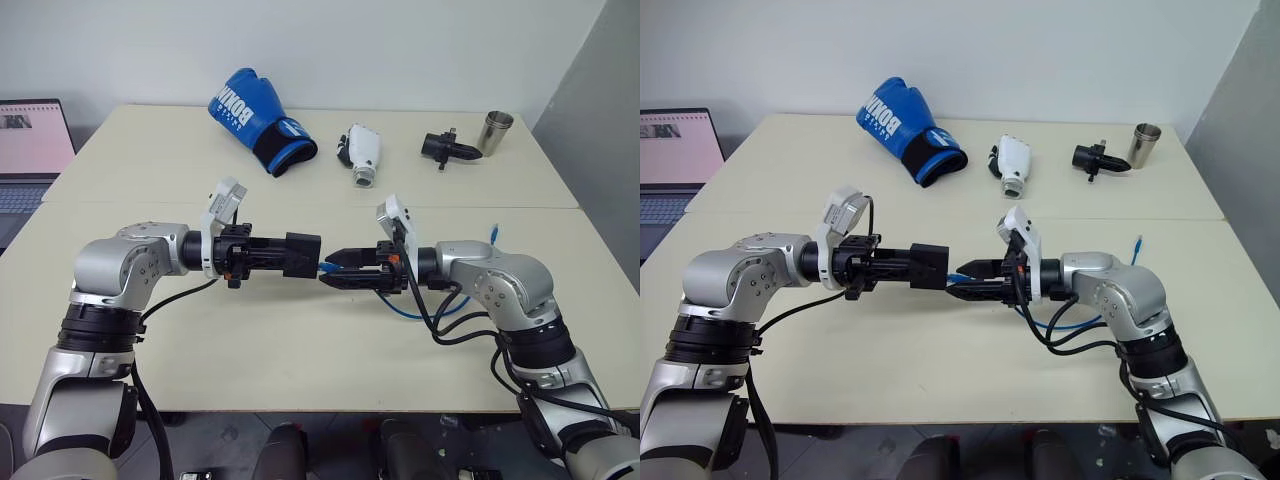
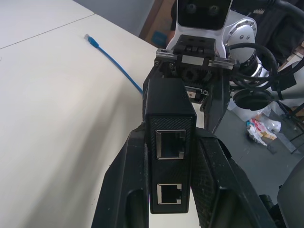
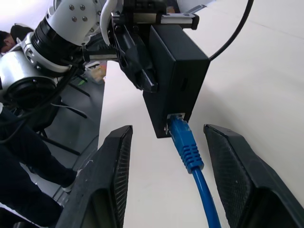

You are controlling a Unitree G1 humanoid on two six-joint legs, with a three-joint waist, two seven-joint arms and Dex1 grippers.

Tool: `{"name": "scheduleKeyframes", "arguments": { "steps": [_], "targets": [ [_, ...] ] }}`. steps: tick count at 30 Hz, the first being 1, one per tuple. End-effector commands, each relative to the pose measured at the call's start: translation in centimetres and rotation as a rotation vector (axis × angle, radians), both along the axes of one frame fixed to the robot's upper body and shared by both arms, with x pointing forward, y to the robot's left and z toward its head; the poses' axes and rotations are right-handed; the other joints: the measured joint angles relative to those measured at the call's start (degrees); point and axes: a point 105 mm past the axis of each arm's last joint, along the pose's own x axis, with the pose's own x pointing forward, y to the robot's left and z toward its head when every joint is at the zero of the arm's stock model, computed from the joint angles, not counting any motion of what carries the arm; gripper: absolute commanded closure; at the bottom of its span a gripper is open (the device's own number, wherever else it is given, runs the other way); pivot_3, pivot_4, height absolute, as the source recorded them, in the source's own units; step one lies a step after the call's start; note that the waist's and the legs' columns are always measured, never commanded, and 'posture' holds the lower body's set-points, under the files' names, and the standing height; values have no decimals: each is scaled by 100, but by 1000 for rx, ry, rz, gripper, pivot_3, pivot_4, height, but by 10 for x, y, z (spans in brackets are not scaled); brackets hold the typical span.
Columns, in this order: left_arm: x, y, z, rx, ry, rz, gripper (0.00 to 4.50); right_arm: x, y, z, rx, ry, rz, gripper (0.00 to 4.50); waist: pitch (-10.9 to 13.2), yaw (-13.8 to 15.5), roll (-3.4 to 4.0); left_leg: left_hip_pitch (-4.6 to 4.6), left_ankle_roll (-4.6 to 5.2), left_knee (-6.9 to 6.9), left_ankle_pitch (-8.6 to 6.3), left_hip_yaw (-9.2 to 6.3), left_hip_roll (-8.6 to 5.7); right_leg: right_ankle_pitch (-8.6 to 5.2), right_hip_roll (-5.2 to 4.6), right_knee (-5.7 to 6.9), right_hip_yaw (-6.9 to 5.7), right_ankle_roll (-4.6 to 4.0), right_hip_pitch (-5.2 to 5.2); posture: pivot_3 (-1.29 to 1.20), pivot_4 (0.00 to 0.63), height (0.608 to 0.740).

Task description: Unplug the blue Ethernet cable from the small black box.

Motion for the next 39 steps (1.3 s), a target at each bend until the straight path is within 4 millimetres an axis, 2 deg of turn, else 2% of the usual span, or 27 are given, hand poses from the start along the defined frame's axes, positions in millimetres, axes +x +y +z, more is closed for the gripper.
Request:
{"name": "scheduleKeyframes", "arguments": {
  "steps": [1, 28, 29, 31, 35, 39],
  "targets": [
    [-1, 2, 15, -13, -67, -4, 3699, 1, 1, 14, 44, -19, 4, 1975, 0, 0, 0, 0, 0, 0, 0, 0, 0, 0, 0, 0, -1, 0, 0, 0, 150, 740],
    [1, 3, 14, -16, -67, 16, 3699, 8, 2, 3, 6, -30, -38, 1975, 0, 0, 0, 0, 0, 0, 0, 0, 0, 0, 0, 0, -1, 0, -1, 0, 150, 740],
    [1, 3, 14, -16, -67, 16, 3699, 8, 2, 3, 7, -29, -37, 2267, 0, 0, 0, 0, 0, 0, 0, 0, 0, 0, 0, 0, 0, 0, -1, 0, 150, 740],
    [1, 4, 14, -16, -67, 16, 3699, 8, 3, 3, 10, -26, -35, 2468, 0, 0, 0, 0, 0, 0, 0, 0, 0, 0, 0, 0, -1, 0, -1, 0, 150, 740],
    [1, 4, 14, -15, -66, 19, 3699, 7, 3, 4, 14, -19, -28, 3267, 0, 0, 0, 0, 0, 0, 0, 0, 0, 0, 0, 0, 0, 0, -1, 0, 150, 740],
    [1, 3, 14, -19, -65, 20, 3699, 6, 3, 3, 14, -17, -24, 4217, 0, 0, 0, 0, 0, -1, 0, 0, 0, 0, 0, 0, -1, 0, -1, 0, 150, 740]
  ]
}}
